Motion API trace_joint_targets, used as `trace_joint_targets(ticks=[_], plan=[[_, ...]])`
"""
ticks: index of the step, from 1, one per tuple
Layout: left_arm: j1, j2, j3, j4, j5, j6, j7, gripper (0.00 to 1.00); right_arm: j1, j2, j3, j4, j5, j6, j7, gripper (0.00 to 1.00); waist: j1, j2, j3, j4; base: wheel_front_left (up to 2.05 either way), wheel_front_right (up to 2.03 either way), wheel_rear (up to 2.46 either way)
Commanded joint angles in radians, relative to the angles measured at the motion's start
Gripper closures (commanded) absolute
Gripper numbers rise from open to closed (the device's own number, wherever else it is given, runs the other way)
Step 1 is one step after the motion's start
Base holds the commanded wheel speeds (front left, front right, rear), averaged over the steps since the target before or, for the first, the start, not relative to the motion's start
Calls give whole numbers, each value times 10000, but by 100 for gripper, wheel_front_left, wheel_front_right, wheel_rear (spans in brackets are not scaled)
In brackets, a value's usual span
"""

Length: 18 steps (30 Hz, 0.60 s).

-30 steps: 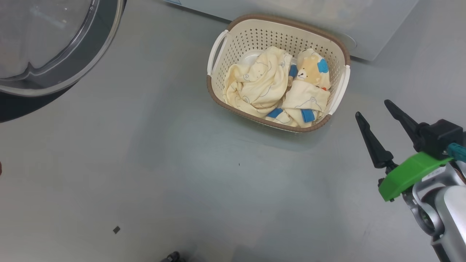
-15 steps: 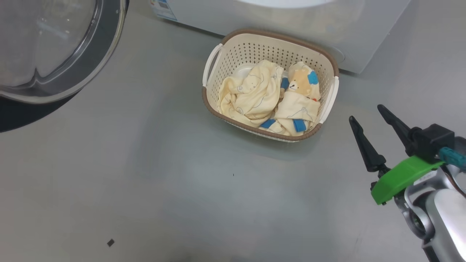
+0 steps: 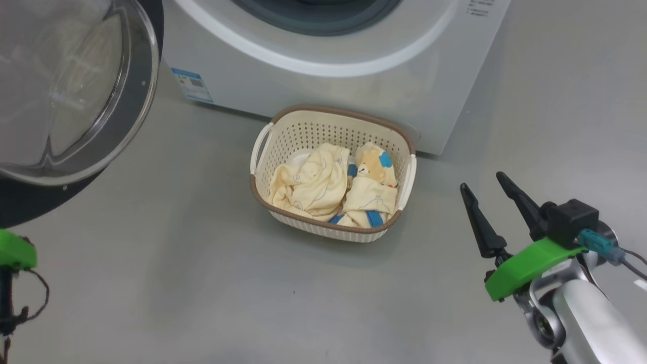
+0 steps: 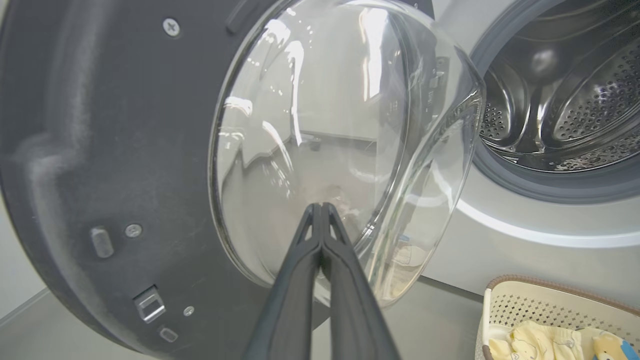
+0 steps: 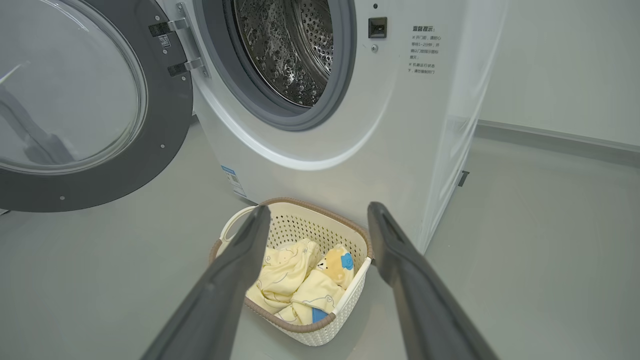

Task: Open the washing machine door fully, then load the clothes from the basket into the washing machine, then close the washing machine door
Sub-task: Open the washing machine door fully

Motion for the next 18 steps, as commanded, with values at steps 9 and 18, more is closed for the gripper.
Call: trace_joint_targets(ticks=[9,18], plan=[[1661,-132,-229,-1983,42,131,10,100,58,377,163,369,229,-27,-575,0,1,0,-1583,-1216,0,0,0],[3692,-779,-766,-4762,44,597,815,100,363,568,75,438,304,-27,-743,0,1,0,-2260,-2023,0,0,0]])
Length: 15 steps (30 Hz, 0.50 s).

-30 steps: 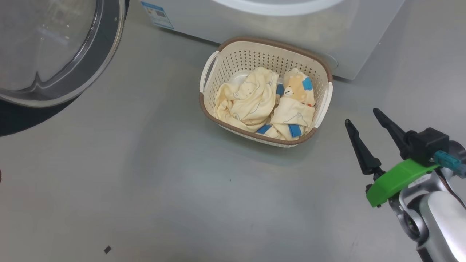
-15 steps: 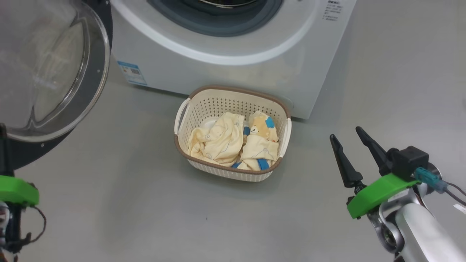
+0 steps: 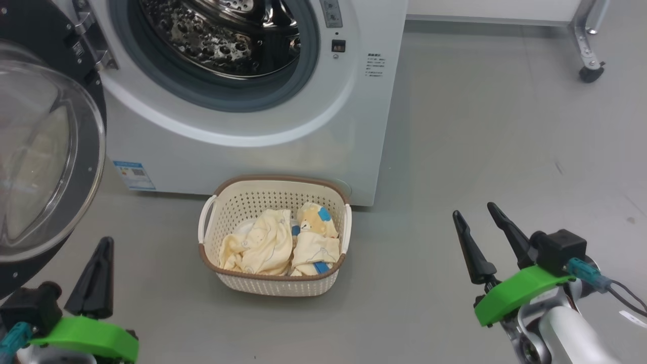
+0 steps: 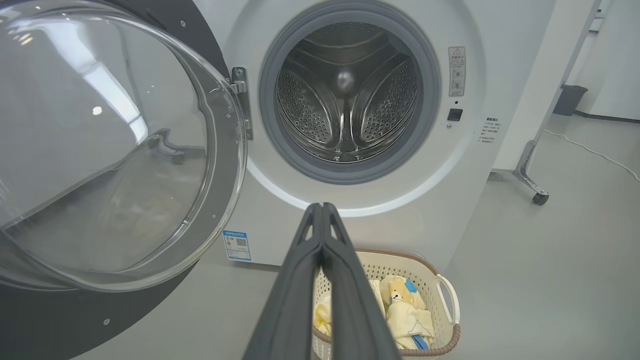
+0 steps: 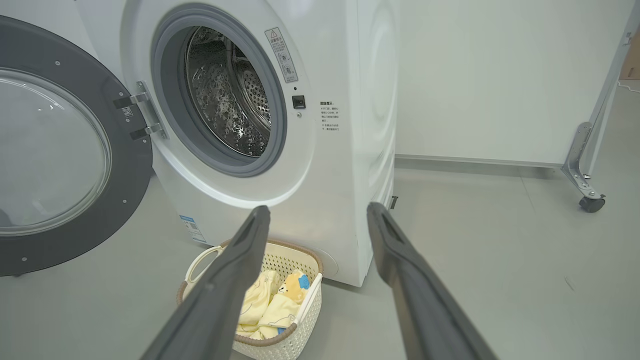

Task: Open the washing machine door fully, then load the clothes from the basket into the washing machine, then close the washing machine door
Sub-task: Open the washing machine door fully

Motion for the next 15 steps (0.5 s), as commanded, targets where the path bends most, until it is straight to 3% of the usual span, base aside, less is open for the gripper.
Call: trace_joint_targets(ticks=[1,15], plan=[[-151,202,346,-660,54,107,97,100,-166,38,95,-303,61,-27,-104,0,1,-1,-274,-341,0,0,0],[1377,-540,-194,-2427,5,657,267,100,-5,220,-2,-478,75,-27,-139,0,1,-1,-426,-1145,0,0,0]])
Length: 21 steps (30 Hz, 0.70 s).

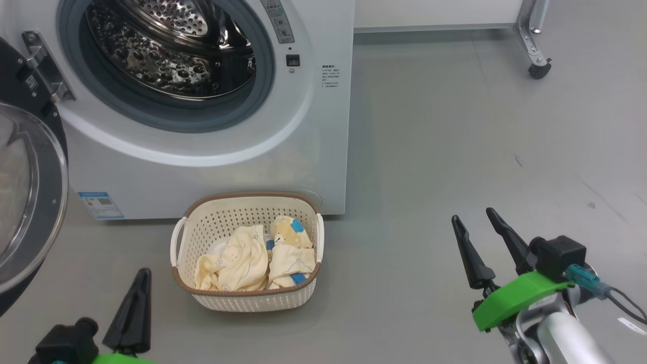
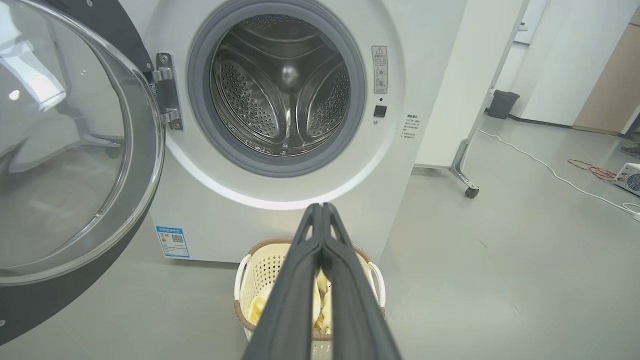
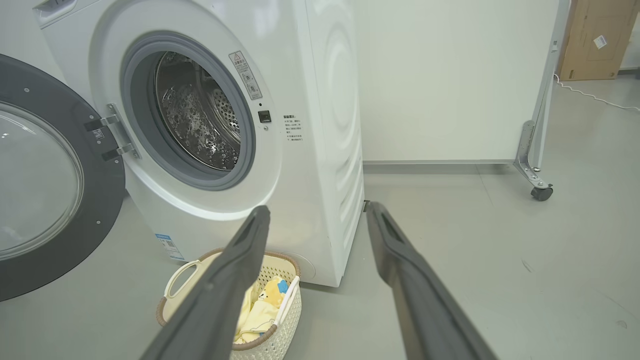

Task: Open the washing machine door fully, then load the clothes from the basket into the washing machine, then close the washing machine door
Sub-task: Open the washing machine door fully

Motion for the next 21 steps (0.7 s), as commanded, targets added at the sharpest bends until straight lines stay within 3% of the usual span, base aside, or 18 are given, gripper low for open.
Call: trace_joint_targets(ticks=[1,5,6,7,21], plan=[[-252,75,342,-370,12,53,-155,100,-252,51,92,-386,72,-27,-105,0,1,-1,9,-33,0,0,0],[-182,-108,166,-316,6,72,-307,100,-215,88,24,-455,63,-27,-106,0,1,-1,48,-48,0,0,0],[-195,-142,119,-307,2,45,-369,73,-212,99,0,-471,59,-27,-107,0,1,-1,65,-42,0,0,0],[-216,-153,77,-293,38,32,-439,0,-211,114,-25,-488,54,-27,-107,0,1,-1,83,-35,0,0,0],[-348,-268,-59,65,99,123,-755,0,-162,265,-117,-553,-12,-27,-108,0,1,-1,162,24,0,0,0]])
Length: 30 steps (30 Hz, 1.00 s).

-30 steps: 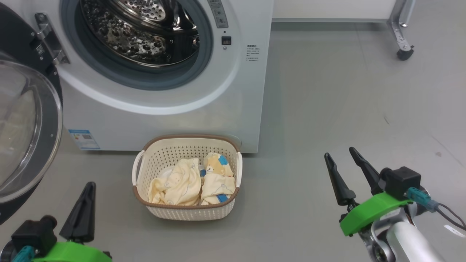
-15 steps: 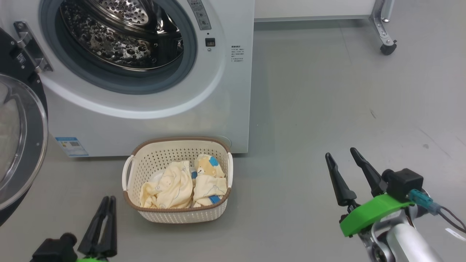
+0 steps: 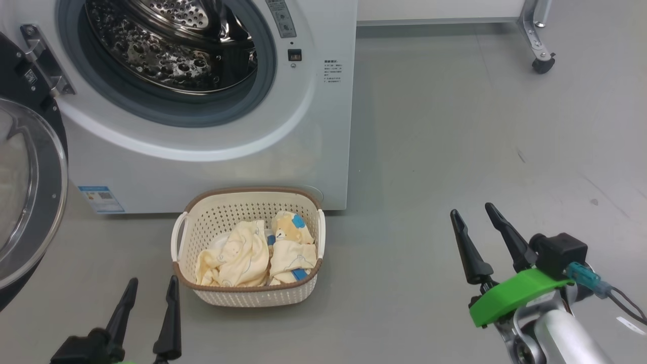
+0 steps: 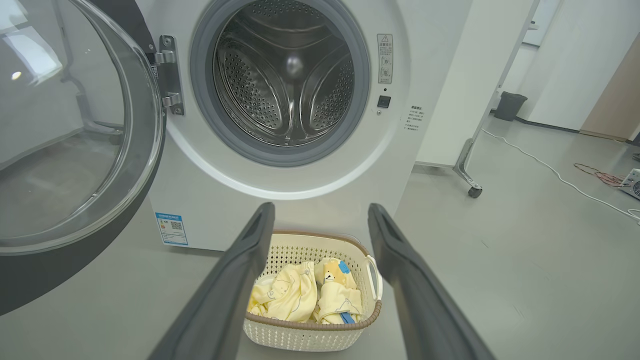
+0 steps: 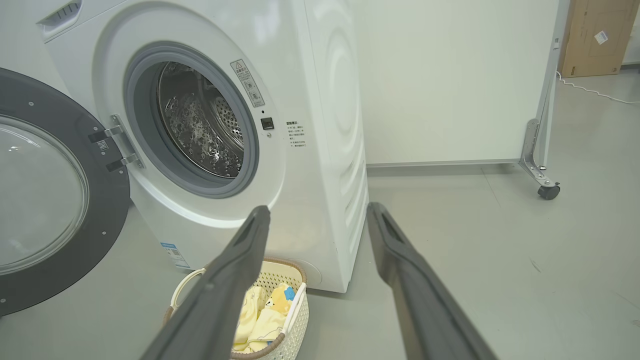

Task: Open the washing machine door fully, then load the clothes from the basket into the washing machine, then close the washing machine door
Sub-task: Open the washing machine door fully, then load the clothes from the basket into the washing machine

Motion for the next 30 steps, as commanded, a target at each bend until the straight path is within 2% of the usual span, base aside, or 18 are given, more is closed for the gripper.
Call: trace_joint_targets(ticks=[1,20,30], plan=[[-514,68,354,-270,24,50,-132,0,-186,1,93,-354,-4,-27,-106,0,1,0,3,1,0,0,0],[-575,-114,300,21,-235,-106,-458,0,-247,-46,81,-219,-50,-27,-106,0,1,0,34,-49,0,0,0],[-702,-36,242,162,83,28,-552,0,-228,-67,57,-120,-63,-27,-106,0,1,0,9,6,0,0,0]])
